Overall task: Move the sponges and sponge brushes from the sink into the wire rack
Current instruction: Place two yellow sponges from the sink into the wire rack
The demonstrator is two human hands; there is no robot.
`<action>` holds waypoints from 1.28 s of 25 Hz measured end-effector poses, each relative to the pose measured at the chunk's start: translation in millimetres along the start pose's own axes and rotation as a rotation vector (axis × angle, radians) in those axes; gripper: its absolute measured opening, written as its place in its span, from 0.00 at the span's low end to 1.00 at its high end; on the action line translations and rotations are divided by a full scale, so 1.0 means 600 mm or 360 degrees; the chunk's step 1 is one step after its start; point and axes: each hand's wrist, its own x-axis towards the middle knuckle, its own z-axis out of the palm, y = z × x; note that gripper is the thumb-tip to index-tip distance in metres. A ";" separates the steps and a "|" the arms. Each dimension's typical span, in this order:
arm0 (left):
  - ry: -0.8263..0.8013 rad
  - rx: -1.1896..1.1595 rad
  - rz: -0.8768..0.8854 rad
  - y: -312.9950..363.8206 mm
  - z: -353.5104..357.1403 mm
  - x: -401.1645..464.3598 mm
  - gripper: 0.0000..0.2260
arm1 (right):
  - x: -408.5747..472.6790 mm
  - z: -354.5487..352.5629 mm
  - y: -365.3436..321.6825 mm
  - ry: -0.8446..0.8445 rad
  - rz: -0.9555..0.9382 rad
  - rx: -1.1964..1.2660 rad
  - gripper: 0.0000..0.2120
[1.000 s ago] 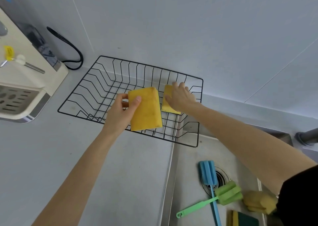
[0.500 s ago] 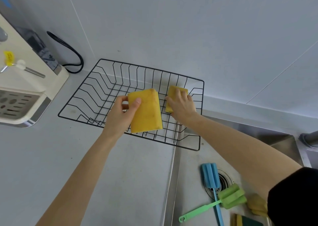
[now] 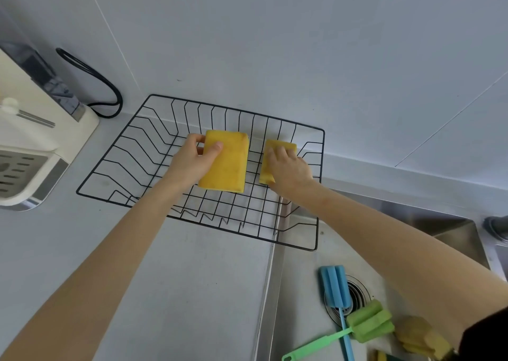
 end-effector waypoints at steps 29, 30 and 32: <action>-0.0355 0.0899 0.0330 -0.028 0.101 0.083 0.38 | 0.012 0.001 0.023 0.0019 -0.0049 0.0169 0.33; -0.0345 0.0905 0.0354 -0.028 0.101 0.082 0.38 | 0.012 0.003 0.023 0.0024 -0.0050 0.0163 0.34; -0.0346 0.0909 0.0379 -0.030 0.099 0.082 0.38 | 0.010 0.004 0.022 0.0039 -0.0060 0.0147 0.34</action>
